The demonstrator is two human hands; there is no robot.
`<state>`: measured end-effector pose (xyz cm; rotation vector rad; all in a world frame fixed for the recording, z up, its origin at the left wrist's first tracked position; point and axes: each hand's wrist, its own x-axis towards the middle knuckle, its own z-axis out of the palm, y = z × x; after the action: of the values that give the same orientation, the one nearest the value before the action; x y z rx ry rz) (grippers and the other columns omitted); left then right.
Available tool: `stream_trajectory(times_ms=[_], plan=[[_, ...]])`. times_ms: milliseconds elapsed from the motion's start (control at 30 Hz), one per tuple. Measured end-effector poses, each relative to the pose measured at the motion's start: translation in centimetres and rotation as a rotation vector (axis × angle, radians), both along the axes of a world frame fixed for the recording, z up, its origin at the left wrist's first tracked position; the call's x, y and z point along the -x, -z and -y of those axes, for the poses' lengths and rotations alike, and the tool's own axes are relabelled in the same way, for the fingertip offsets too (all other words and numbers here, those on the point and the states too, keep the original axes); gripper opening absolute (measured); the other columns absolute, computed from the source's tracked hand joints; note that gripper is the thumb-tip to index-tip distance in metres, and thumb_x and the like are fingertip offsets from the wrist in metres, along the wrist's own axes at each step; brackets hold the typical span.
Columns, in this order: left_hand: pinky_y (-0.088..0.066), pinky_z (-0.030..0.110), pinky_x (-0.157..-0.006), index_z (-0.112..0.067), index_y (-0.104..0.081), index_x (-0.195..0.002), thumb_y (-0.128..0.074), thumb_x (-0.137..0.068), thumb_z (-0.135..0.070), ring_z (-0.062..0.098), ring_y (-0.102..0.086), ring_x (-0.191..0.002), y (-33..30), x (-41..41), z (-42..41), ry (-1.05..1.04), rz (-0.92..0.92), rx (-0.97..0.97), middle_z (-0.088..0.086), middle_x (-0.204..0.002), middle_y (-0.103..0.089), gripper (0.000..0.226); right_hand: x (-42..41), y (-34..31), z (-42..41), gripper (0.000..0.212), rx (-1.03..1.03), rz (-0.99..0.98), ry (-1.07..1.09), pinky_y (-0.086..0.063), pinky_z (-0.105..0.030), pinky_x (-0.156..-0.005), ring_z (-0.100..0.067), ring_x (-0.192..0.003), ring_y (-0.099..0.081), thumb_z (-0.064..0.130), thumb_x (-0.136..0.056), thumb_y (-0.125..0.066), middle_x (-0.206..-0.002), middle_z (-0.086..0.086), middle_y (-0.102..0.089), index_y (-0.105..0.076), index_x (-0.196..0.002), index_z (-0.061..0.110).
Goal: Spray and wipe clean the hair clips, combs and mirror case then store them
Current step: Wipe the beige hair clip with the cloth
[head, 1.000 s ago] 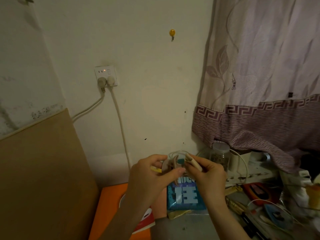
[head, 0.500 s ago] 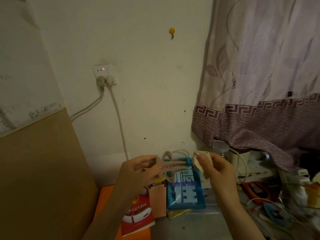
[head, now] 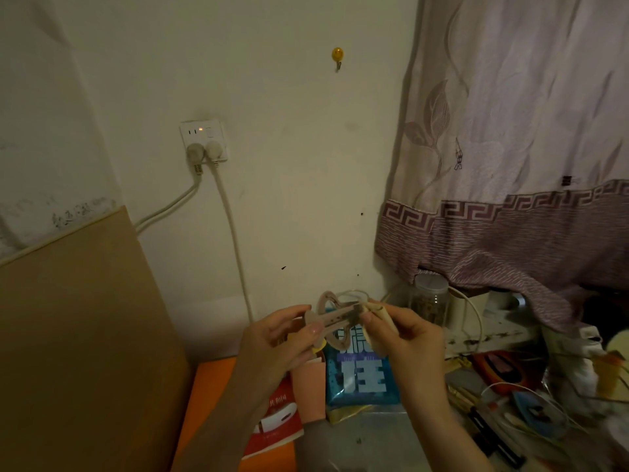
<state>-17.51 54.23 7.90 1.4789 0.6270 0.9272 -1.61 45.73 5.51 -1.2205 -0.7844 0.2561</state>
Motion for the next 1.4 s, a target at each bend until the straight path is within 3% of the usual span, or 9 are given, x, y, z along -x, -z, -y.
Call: stream_trajectory(times_ms=[300, 500, 667, 800, 967, 1067, 1200, 1300, 1400], plan=[[-0.056, 0.021, -0.060, -0.033, -0.069, -0.092, -0.075, -0.071, -0.020, 0.011, -0.072, -0.084, 0.8, 0.6, 0.1, -0.004, -0.022, 0.048, -0.009, -0.089, -0.075, 0.025, -0.6, 0.4, 1.4, 0.012, 0.008, -0.122, 0.038, -0.057, -0.024, -0.064, -0.011, -0.076, -0.070, 0.012, -0.080, -0.071, -0.080, 0.001, -0.075, -0.075, -0.089, 0.019], [-0.057, 0.024, -0.064, -0.035, -0.070, -0.096, -0.074, -0.060, -0.036, 0.015, -0.071, -0.092, 1.9, 0.4, 0.2, 0.077, -0.040, 0.091, -0.004, -0.102, -0.073, 0.037, -1.1, 0.8, 3.3, 0.014, 0.005, -0.138, 0.033, -0.047, -0.012, -0.051, 0.002, -0.060, -0.062, 0.013, -0.086, -0.065, -0.071, 0.005, -0.073, -0.075, -0.082, 0.022], [-0.056, 0.022, -0.066, -0.039, -0.074, -0.092, -0.073, -0.061, -0.039, 0.012, -0.071, -0.093, 3.6, -0.4, 0.5, 0.181, -0.054, 0.119, -0.006, -0.101, -0.074, 0.032, -1.2, 2.3, 4.9, 0.012, -0.012, -0.173, 0.136, -0.049, -0.015, -0.062, -0.001, -0.081, -0.068, 0.015, -0.086, -0.065, -0.086, 0.007, -0.075, -0.076, -0.090, 0.017], [-0.057, 0.023, -0.066, -0.035, -0.077, -0.088, -0.074, -0.061, -0.031, 0.014, -0.071, -0.093, 5.3, -1.5, 1.0, 0.301, -0.046, 0.200, -0.001, -0.100, -0.074, 0.028, -1.3, 4.0, 6.8, 0.017, 0.024, -0.186, 0.125, -0.043, -0.012, -0.048, 0.000, -0.056, -0.059, 0.014, -0.084, -0.066, -0.065, -0.007, -0.068, -0.074, -0.084, -0.001], [-0.057, 0.023, -0.068, -0.029, -0.076, -0.092, -0.079, -0.052, -0.034, 0.017, -0.070, -0.098, 8.0, -3.6, 2.1, 0.422, -0.081, 0.300, 0.001, -0.104, -0.074, 0.041, -2.3, 6.5, 9.3, 0.009, 0.126, -0.250, 0.229, -0.043, -0.014, -0.048, 0.000, -0.055, -0.058, 0.012, -0.085, -0.068, -0.067, 0.000, -0.070, -0.076, -0.086, 0.012], [-0.057, 0.022, -0.066, -0.026, -0.075, -0.092, -0.079, -0.052, -0.029, 0.016, -0.070, -0.095, 9.8, -5.4, 2.9, 0.424, -0.110, 0.370, 0.002, -0.102, -0.074, 0.040, -3.5, 7.8, 10.8, 0.010, 0.186, -0.264, 0.269, -0.042, -0.019, -0.050, -0.007, -0.056, -0.056, 0.016, -0.086, -0.067, -0.068, -0.009, -0.068, -0.076, -0.084, 0.011], [-0.057, 0.022, -0.067, -0.026, -0.074, -0.095, -0.078, -0.056, -0.025, 0.016, -0.070, -0.097, 12.1, -8.0, 4.2, 0.427, -0.158, 0.444, 0.001, -0.105, -0.074, 0.039, -5.9, 10.0, 12.3, 0.017, 0.240, -0.309, 0.276, -0.032, -0.017, -0.043, 0.000, -0.041, -0.041, 0.016, -0.087, -0.066, -0.052, 0.003, -0.055, -0.074, -0.083, 0.001], [-0.056, 0.022, -0.067, -0.024, -0.073, -0.099, -0.078, -0.058, -0.024, 0.016, -0.070, -0.097, 13.9, -10.5, 5.4, 0.415, -0.184, 0.473, 0.001, -0.105, -0.073, 0.040, -8.2, 11.7, 13.5, 0.012, 0.269, -0.346, 0.273, -0.035, -0.017, -0.044, 0.000, -0.043, -0.045, 0.014, -0.086, -0.067, -0.052, 0.007, -0.059, -0.074, -0.082, 0.006], [-0.057, 0.022, -0.066, -0.021, -0.072, -0.099, -0.078, -0.056, -0.025, 0.016, -0.070, -0.095, 15.3, -13.9, 6.8, 0.380, -0.181, 0.485, 0.002, -0.102, -0.074, 0.044, -11.8, 13.3, 14.8, 0.009, 0.302, -0.374, 0.257, -0.041, -0.022, -0.050, -0.009, -0.056, -0.055, 0.016, -0.085, -0.068, -0.065, -0.004, -0.067, -0.076, -0.082, 0.012]])
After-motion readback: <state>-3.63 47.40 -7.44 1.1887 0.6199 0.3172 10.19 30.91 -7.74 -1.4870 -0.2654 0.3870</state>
